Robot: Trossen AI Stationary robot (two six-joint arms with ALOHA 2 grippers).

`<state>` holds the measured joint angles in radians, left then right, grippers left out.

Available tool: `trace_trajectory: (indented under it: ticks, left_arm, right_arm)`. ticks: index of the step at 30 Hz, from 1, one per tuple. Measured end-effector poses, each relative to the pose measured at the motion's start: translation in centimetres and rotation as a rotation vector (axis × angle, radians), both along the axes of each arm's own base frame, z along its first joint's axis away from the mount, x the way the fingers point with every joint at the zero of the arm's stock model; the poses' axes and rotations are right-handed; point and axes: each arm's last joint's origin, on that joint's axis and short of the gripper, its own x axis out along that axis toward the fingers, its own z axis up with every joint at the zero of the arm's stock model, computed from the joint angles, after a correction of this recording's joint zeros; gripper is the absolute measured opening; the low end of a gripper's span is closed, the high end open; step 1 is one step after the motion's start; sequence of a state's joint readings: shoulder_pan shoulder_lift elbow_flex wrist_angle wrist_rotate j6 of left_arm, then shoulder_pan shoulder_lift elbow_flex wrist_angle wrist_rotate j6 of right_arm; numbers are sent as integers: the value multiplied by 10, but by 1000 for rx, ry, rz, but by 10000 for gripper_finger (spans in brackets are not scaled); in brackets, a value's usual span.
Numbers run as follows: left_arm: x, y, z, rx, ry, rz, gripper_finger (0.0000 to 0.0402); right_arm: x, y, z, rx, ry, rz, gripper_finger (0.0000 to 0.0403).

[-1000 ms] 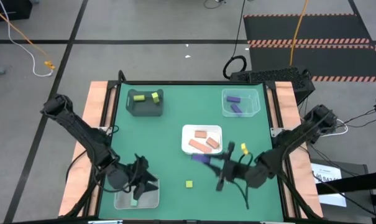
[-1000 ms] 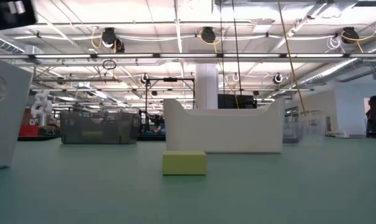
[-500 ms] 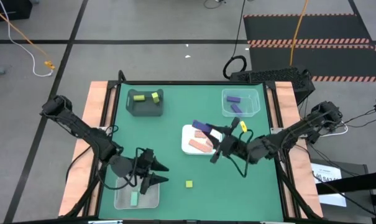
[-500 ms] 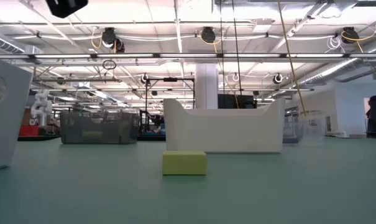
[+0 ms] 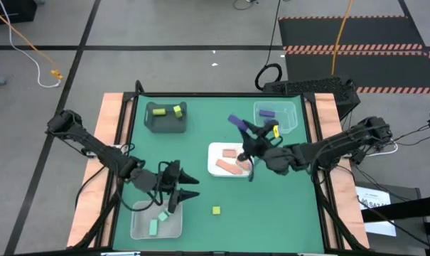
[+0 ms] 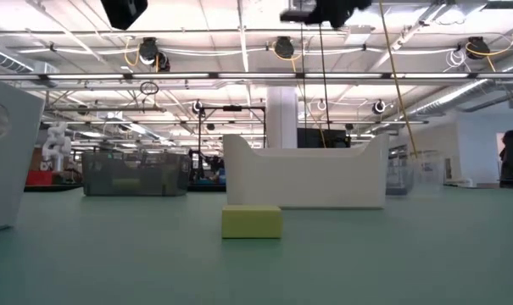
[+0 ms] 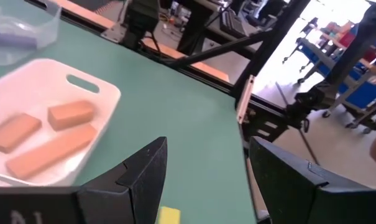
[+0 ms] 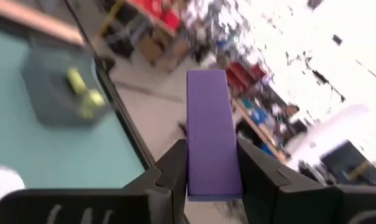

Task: Sort & place blocks by color
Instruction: Put the purple block into the transparent bin

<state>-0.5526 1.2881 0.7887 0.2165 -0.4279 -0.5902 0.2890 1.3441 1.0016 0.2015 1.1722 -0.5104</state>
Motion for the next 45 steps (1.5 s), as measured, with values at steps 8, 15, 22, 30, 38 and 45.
trace_trajectory:
  ticks: [8,15,22,30,38,45]
  left_arm:
    - [8,15,0,87,-5,36,230]
    - [14,29,-1,109,1,76,230]
    - [19,41,-1,114,10,113,230]
    - [21,50,-5,122,45,146,230]
    - [21,55,-8,110,81,169,230]
    - [21,55,-8,106,81,171,230]
  right_arm:
    - [-12,-42,-34,67,201,-196,95]
    - [-35,-85,-56,236,379,-359,95]
    - [-62,-125,-68,521,526,-494,95]
    - [-82,-161,-72,677,534,-630,95]
    - [-93,-187,-73,803,486,-663,96]
    - [-97,-199,-74,961,404,-601,97]
